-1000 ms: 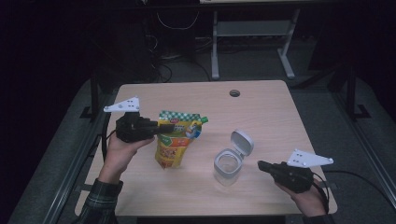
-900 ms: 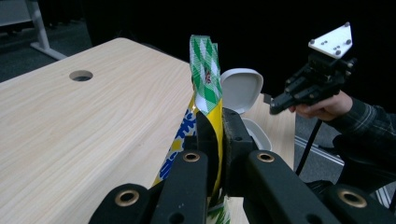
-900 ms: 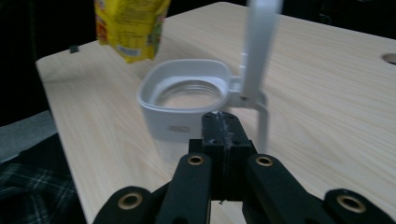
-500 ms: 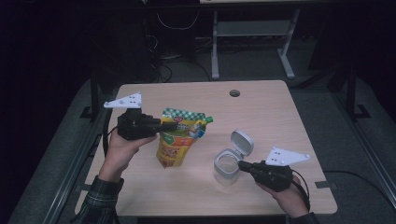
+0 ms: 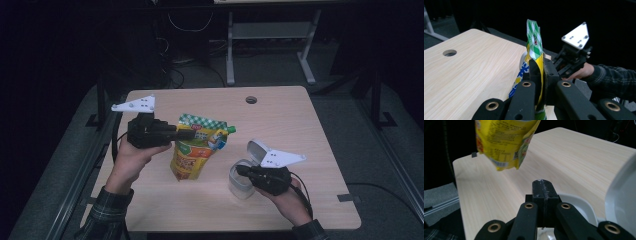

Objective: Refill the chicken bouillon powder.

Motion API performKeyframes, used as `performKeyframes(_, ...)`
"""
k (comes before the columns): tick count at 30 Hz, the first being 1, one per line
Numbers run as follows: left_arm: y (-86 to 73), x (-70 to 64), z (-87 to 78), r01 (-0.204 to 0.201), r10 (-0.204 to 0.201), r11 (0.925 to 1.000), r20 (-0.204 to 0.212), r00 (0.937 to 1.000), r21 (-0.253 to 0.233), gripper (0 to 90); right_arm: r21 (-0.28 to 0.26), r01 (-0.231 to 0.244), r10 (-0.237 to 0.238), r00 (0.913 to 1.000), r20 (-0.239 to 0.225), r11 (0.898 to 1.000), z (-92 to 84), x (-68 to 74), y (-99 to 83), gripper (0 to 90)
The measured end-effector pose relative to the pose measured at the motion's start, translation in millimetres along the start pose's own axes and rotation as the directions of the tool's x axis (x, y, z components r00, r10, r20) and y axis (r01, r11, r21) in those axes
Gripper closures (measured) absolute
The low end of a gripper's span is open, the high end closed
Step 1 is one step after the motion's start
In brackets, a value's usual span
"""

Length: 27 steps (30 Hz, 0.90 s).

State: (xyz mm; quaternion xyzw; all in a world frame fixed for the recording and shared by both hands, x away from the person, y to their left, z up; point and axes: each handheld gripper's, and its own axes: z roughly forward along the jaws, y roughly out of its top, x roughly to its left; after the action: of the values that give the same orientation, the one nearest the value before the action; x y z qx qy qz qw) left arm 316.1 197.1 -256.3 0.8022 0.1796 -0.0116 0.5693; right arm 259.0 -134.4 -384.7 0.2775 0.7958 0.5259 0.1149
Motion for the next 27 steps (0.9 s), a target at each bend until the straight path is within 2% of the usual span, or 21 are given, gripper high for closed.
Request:
performKeyframes(8,12.2,-7.3,0.4,-0.019,0.02,0.9998,0.015,0.9997,-0.006,88.4,-0.001,0.006,-0.006,1.0,-0.001,1.0,21.1,4.1,11.9,90.0)
performKeyframes(18,24.6,-15.1,5.4,-0.024,0.025,0.9996,0.038,0.999,-0.013,88.4,-0.008,0.022,-0.022,0.9997,0.006,1.0,40.8,11.7,24.0,90.0)
performKeyframes(27,28.9,-19.6,10.4,-0.028,0.029,0.9994,0.056,0.998,-0.021,88.4,-0.02,0.036,-0.036,0.9993,0.004,0.999,52.4,19.7,25.5,90.0)
